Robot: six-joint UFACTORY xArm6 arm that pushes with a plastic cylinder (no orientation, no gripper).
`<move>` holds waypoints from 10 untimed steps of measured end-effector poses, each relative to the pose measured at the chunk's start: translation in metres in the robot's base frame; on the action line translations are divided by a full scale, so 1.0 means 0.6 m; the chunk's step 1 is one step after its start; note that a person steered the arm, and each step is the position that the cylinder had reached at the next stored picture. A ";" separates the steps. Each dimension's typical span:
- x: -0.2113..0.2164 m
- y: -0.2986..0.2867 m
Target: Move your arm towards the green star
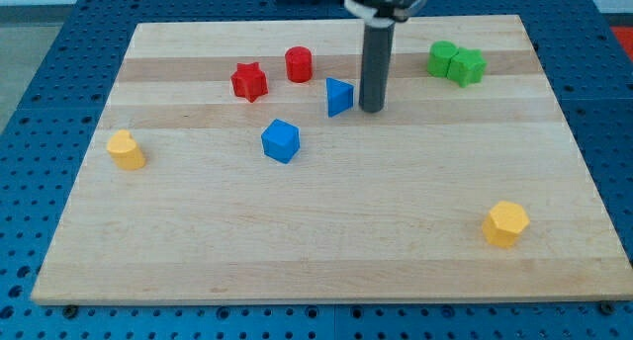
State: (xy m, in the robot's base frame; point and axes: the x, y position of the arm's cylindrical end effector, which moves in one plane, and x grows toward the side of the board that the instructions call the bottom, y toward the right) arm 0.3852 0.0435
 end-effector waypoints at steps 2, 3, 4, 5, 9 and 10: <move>-0.064 0.088; -0.075 0.052; -0.070 0.015; -0.042 0.014; 0.012 -0.072; 0.031 -0.120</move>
State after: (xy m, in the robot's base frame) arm 0.4040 -0.0283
